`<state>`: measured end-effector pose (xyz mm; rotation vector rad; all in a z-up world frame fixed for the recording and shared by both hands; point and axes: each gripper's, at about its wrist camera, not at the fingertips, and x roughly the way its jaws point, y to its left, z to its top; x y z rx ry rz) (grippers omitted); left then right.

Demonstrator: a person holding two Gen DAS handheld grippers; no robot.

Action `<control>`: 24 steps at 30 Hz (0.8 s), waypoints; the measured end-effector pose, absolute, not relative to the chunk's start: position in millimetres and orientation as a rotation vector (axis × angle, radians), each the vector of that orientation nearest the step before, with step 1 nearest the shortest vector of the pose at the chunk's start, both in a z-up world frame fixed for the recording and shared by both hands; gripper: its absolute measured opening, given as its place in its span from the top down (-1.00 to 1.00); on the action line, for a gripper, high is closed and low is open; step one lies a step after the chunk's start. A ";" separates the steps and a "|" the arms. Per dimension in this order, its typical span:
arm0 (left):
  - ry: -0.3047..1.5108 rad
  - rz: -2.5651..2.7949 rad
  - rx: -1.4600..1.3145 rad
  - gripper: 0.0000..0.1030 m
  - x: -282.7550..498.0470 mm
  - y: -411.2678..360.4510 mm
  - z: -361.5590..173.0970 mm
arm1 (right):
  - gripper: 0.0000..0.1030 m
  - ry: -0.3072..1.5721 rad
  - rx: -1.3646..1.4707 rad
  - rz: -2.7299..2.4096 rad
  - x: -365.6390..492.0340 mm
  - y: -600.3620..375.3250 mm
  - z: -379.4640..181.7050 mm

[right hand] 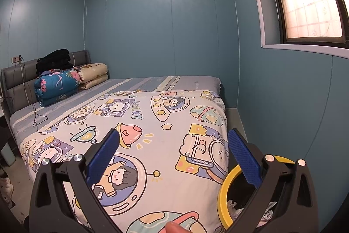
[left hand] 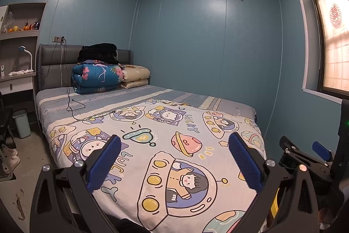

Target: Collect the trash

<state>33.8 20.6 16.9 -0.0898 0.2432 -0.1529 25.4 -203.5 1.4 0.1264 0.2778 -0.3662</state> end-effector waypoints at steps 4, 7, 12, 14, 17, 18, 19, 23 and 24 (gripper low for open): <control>0.245 -0.153 -0.091 -0.85 33.9 21.2 16.5 | -0.84 0.282 0.127 -0.367 26.5 -203.2 0.1; 0.246 -0.155 -0.092 -0.85 34.5 21.3 16.8 | -0.84 0.287 0.128 -0.367 27.7 -203.7 -0.8; 0.248 -0.154 -0.095 -0.85 34.9 22.6 15.9 | -0.84 0.290 0.127 -0.363 28.4 -203.3 -2.4; 0.248 -0.154 -0.093 -0.85 35.0 22.5 15.9 | -0.84 0.290 0.129 -0.363 28.8 -203.3 -2.7; 0.248 -0.154 -0.094 -0.85 34.9 22.3 15.8 | -0.84 0.293 0.130 -0.363 29.4 -203.2 -3.9; 0.248 -0.154 -0.093 -0.85 35.0 22.3 16.0 | -0.84 0.295 0.130 -0.362 29.7 -202.9 -4.5; 0.249 -0.153 -0.093 -0.85 34.9 22.2 15.8 | -0.84 0.297 0.131 -0.361 29.5 -202.5 -4.7; 0.251 -0.159 -0.097 -0.85 35.1 22.2 15.2 | -0.84 0.301 0.128 -0.360 30.9 -202.2 -5.3; 0.251 -0.159 -0.096 -0.85 35.3 21.8 15.2 | -0.84 0.301 0.128 -0.359 30.9 -202.1 -5.4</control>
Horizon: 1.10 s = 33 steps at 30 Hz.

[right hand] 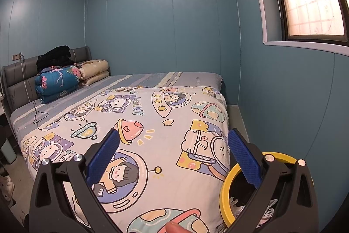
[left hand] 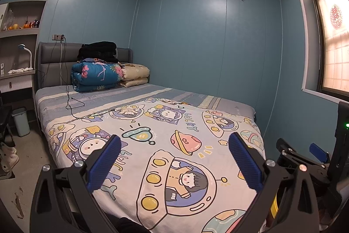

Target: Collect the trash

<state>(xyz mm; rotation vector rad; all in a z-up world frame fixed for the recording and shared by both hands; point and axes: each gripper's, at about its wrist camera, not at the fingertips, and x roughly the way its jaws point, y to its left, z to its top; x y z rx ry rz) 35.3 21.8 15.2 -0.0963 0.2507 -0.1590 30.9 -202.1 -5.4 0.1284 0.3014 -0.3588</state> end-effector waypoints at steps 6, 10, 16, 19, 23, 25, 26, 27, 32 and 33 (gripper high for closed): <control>0.255 -0.159 -0.098 -0.85 35.9 21.9 14.8 | -0.84 0.302 0.128 -0.360 31.4 -201.7 -6.8; 0.260 -0.163 -0.099 -0.85 37.1 21.8 14.3 | -0.84 0.309 0.133 -0.357 31.9 -202.3 -7.7; 0.263 -0.165 -0.099 -0.85 37.2 20.3 13.8 | -0.84 0.311 0.134 -0.356 32.9 -203.6 -9.0; 0.262 -0.166 -0.098 -0.85 37.4 20.4 13.8 | -0.84 0.313 0.134 -0.356 33.4 -204.1 -9.7; 0.265 -0.164 -0.102 -0.85 39.4 21.3 13.8 | -0.84 0.315 0.135 -0.356 33.2 -203.8 -11.0; 0.265 -0.165 -0.100 -0.85 39.7 21.2 13.5 | -0.84 0.315 0.134 -0.356 33.6 -203.9 -10.8; 0.266 -0.164 -0.099 -0.85 39.9 21.2 13.2 | -0.84 0.315 0.134 -0.357 33.4 -203.8 -11.1; 0.265 -0.165 -0.101 -0.85 39.9 21.2 13.2 | -0.84 0.317 0.135 -0.357 33.3 -203.7 -11.5; 0.269 -0.169 -0.102 -0.85 40.2 21.9 11.4 | -0.84 0.325 0.140 -0.357 35.3 -204.3 -12.2; 0.269 -0.169 -0.102 -0.85 40.6 21.7 11.5 | -0.84 0.325 0.140 -0.358 35.1 -204.4 -12.4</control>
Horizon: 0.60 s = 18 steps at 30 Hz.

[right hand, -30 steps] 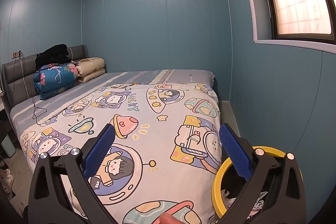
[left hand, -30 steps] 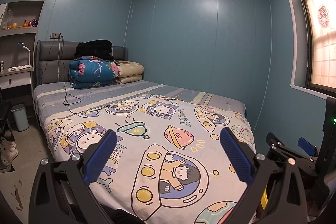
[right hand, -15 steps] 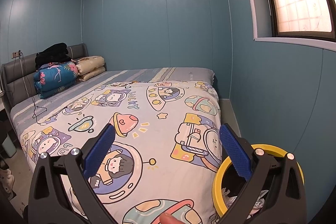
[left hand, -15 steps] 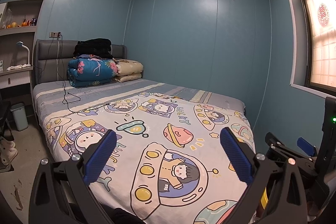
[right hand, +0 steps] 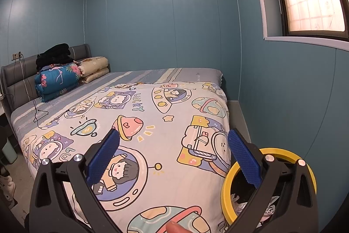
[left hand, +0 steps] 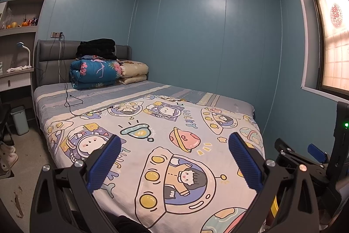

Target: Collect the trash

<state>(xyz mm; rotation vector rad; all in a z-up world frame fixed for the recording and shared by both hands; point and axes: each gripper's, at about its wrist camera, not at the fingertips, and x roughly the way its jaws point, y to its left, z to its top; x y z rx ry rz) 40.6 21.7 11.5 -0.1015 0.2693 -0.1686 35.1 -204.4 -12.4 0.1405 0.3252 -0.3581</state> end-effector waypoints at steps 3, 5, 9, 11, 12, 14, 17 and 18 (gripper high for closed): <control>0.272 -0.169 -0.104 -0.85 40.8 22.5 11.2 | -0.84 0.325 0.139 -0.359 35.4 -204.5 -12.8; 0.274 -0.171 -0.105 -0.85 41.1 23.2 10.7 | -0.84 0.328 0.139 -0.357 36.4 -204.8 -12.9; 0.271 -0.174 -0.104 -0.85 41.7 24.1 9.7 | -0.84 0.332 0.140 -0.357 37.1 -204.2 -14.0; 0.276 -0.169 -0.110 -0.85 42.6 25.2 8.6 | -0.84 0.331 0.139 -0.359 37.1 -203.9 -13.9; 0.278 -0.168 -0.112 -0.85 43.3 25.7 8.2 | -0.84 0.331 0.139 -0.359 37.1 -203.8 -14.0; 0.282 -0.168 -0.113 -0.85 43.8 25.8 7.8 | -0.84 0.332 0.139 -0.359 37.1 -203.6 -14.3; 0.285 -0.167 -0.119 -0.85 43.7 27.0 7.6 | -0.84 0.336 0.135 -0.358 37.9 -202.8 -15.3; 0.287 -0.167 -0.121 -0.85 44.4 27.2 7.3 | -0.84 0.338 0.135 -0.358 38.0 -202.7 -15.6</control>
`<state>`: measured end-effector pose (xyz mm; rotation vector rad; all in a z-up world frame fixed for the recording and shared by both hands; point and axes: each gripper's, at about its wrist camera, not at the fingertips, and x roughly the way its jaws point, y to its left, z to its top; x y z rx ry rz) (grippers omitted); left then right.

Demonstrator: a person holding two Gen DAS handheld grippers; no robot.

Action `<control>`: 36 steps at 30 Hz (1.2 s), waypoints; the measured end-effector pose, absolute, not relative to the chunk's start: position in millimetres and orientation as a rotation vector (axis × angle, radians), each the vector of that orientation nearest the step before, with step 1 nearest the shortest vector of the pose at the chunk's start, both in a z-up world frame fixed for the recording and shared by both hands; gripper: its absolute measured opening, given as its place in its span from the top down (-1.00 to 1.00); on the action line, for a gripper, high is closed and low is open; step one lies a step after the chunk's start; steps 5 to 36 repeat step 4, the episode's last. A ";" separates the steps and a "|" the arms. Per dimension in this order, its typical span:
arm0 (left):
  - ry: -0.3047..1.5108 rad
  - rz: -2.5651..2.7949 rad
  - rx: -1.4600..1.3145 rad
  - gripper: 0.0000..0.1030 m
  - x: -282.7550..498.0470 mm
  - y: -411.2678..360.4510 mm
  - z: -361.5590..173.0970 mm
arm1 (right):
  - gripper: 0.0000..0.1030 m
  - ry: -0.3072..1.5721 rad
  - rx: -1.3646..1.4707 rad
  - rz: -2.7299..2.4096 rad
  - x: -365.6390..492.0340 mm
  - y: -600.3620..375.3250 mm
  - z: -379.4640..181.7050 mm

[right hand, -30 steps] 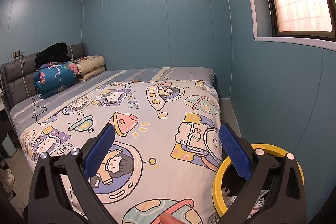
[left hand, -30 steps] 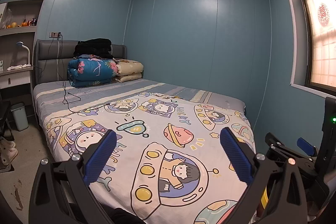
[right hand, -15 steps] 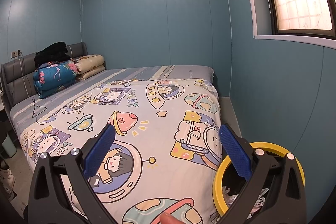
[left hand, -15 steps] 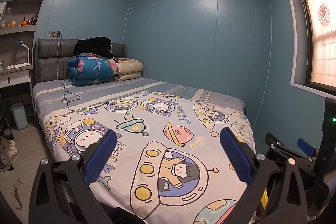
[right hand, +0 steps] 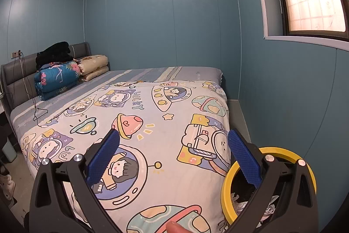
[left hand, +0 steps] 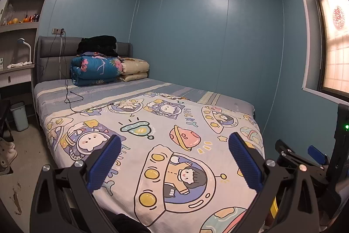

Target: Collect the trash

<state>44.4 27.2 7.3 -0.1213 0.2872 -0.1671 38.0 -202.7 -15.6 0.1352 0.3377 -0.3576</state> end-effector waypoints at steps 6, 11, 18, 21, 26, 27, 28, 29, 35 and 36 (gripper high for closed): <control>0.293 -0.169 -0.129 -0.85 45.0 29.1 6.0 | -0.84 0.338 0.135 -0.357 38.0 -202.5 -15.6; 0.293 -0.169 -0.129 -0.85 45.0 29.1 6.0 | -0.84 0.338 0.135 -0.357 38.0 -202.5 -15.6; 0.293 -0.169 -0.129 -0.85 45.0 29.1 6.0 | -0.84 0.338 0.135 -0.357 38.0 -202.5 -15.6; 0.293 -0.169 -0.129 -0.85 45.0 29.1 6.0 | -0.84 0.338 0.135 -0.357 38.0 -202.5 -15.6; 0.293 -0.169 -0.129 -0.85 45.0 29.1 6.0 | -0.84 0.338 0.135 -0.357 38.0 -202.5 -15.6; 0.293 -0.169 -0.129 -0.85 45.0 29.1 6.0 | -0.84 0.338 0.135 -0.357 38.0 -202.5 -15.6; 0.293 -0.169 -0.129 -0.85 45.0 29.1 6.0 | -0.84 0.338 0.135 -0.357 38.0 -202.5 -15.6; 0.293 -0.169 -0.129 -0.85 45.0 29.1 6.0 | -0.84 0.338 0.135 -0.357 38.0 -202.5 -15.6; 0.293 -0.169 -0.129 -0.85 45.0 29.1 6.0 | -0.84 0.338 0.135 -0.357 38.0 -202.5 -15.6; 0.293 -0.169 -0.129 -0.85 45.0 29.1 6.0 | -0.84 0.338 0.135 -0.357 38.0 -202.5 -15.6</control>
